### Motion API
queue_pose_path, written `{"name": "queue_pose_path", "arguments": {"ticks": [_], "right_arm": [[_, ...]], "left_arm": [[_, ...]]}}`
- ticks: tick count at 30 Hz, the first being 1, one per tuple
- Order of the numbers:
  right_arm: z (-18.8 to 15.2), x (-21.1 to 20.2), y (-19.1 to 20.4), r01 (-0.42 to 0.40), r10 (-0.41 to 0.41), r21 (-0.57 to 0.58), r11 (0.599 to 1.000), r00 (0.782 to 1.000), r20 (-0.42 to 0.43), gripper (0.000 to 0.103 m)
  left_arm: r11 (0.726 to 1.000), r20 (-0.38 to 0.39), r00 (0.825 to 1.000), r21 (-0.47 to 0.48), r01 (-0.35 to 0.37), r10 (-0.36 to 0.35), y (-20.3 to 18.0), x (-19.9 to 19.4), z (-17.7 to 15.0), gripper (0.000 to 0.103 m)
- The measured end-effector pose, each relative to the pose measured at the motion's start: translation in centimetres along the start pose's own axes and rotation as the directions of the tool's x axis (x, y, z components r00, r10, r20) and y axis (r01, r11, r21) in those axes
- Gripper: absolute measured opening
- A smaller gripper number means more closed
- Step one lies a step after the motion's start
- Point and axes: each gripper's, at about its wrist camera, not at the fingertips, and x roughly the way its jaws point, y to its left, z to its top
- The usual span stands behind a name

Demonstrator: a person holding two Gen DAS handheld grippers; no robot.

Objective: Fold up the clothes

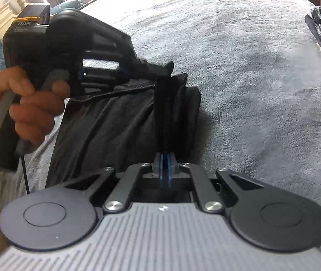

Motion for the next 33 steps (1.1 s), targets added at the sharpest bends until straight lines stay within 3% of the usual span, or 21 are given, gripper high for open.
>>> {"name": "queue_pose_path", "arguments": {"ticks": [6, 13, 16, 17, 19, 21, 28, 33], "right_arm": [[1.1, -0.6, -0.1, -0.039, 0.039, 0.003, 0.999, 0.998, 0.046, 0.006], [2.3, 0.8, 0.0, -0.021, 0.022, -0.013, 1.000, 0.997, 0.079, 0.010], [2.2, 1.0, 0.1, 0.006, -0.005, -0.009, 1.000, 0.998, 0.067, 0.004], [2.1, 1.1, -0.2, 0.004, -0.006, 0.033, 0.999, 0.999, 0.053, 0.004], [2.0, 1.4, -1.3, -0.012, 0.009, 0.107, 0.994, 1.000, 0.029, 0.004], [1.9, 1.4, -2.1, -0.037, 0.033, 0.166, 0.985, 0.999, 0.024, 0.007], [2.2, 1.5, -3.1, -0.103, 0.100, 0.264, 0.959, 0.995, 0.027, 0.012], [1.8, 1.2, -2.8, -0.127, 0.132, 0.264, 0.956, 0.991, 0.001, 0.025]], "left_arm": [[0.999, 0.013, 1.000, 0.046, 0.009, -0.010, -0.6, -0.1, -0.4, 0.001], [0.996, 0.001, 1.000, 0.086, 0.019, -0.019, -1.3, 1.0, -0.6, 0.001], [0.994, -0.019, 1.000, 0.113, -0.004, 0.006, -1.4, 2.1, -0.8, 0.002], [0.992, -0.034, 0.999, 0.122, -0.013, 0.018, -1.3, 2.5, -0.8, 0.004], [0.990, -0.054, 0.998, 0.137, -0.028, 0.035, -1.2, 3.0, -0.7, 0.021], [0.988, -0.042, 0.999, 0.152, -0.021, 0.028, -1.3, 2.6, -0.7, 0.028], [0.983, 0.011, 0.997, 0.168, -0.076, 0.075, -1.1, -2.1, -0.9, 0.036], [0.966, 0.017, 0.976, 0.144, -0.216, 0.216, 1.8, -8.5, -3.0, 0.039]]}}
